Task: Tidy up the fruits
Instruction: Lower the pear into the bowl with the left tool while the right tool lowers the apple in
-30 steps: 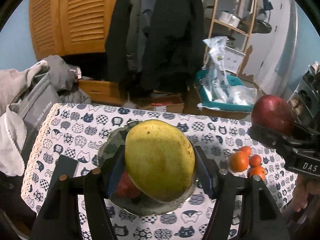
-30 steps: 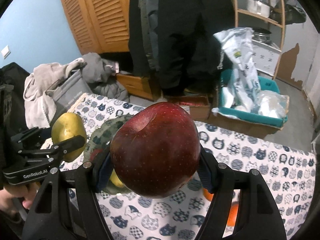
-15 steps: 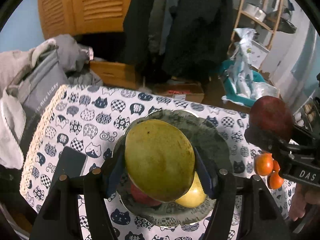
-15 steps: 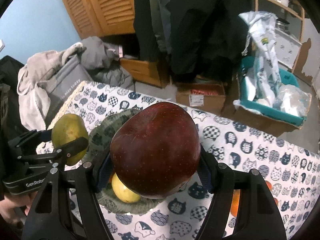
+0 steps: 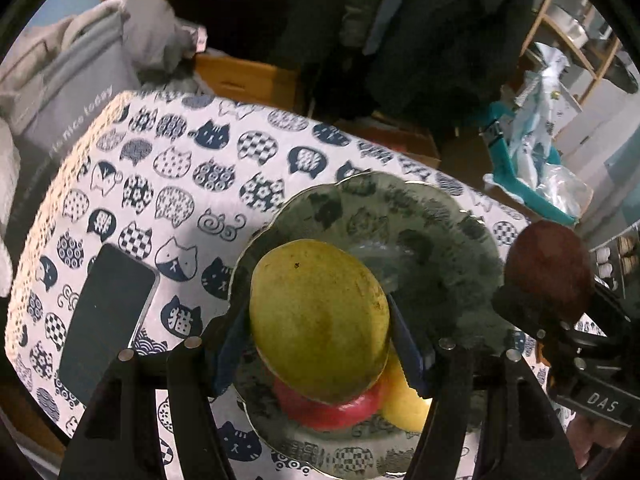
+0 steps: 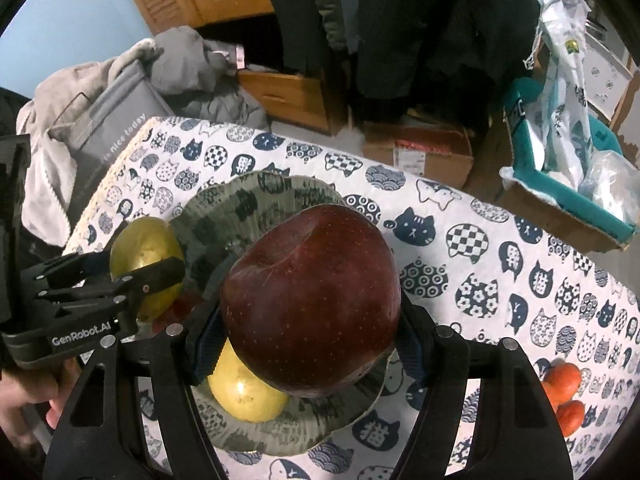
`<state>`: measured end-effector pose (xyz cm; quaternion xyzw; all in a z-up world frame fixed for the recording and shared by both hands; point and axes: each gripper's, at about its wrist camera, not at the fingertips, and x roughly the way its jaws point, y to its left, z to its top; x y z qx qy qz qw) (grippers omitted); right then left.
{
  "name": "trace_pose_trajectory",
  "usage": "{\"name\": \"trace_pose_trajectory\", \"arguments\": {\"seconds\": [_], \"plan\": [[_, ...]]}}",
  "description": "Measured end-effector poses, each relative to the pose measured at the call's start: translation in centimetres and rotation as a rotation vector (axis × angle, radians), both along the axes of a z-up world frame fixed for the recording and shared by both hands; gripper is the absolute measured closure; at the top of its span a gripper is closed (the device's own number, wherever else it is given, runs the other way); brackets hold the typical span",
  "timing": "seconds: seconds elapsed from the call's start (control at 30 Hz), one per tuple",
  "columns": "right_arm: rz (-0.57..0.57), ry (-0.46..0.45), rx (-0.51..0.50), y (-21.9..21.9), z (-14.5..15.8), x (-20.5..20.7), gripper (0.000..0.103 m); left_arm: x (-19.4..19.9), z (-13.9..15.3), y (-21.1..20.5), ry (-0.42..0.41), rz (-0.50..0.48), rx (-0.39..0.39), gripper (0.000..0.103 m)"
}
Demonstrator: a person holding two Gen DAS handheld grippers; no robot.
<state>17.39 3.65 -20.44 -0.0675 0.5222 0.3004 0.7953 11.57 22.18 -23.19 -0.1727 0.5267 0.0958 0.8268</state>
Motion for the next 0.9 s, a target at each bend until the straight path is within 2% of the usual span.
{"name": "trace_pose_trajectory", "arguments": {"seconds": [0.2, 0.43, 0.7, 0.9], "plan": [[-0.001, 0.007, -0.015, 0.2, -0.7, 0.1, 0.031, 0.4, -1.0, 1.4, 0.009, 0.039, -0.065, 0.035], [-0.012, 0.015, -0.035, -0.1, -1.8, 0.4, 0.031, 1.8, -2.1, 1.3, 0.032, 0.041, -0.068, 0.035], [-0.002, 0.026, -0.053, 0.2, -2.9, 0.3, 0.031, 2.8, -3.8, 1.5, 0.071, 0.044, -0.106, 0.035], [0.006, 0.033, -0.059, 0.5, -3.4, 0.2, 0.031, 3.1, -4.0, 1.0, 0.082, 0.038, -0.09, 0.035]]}}
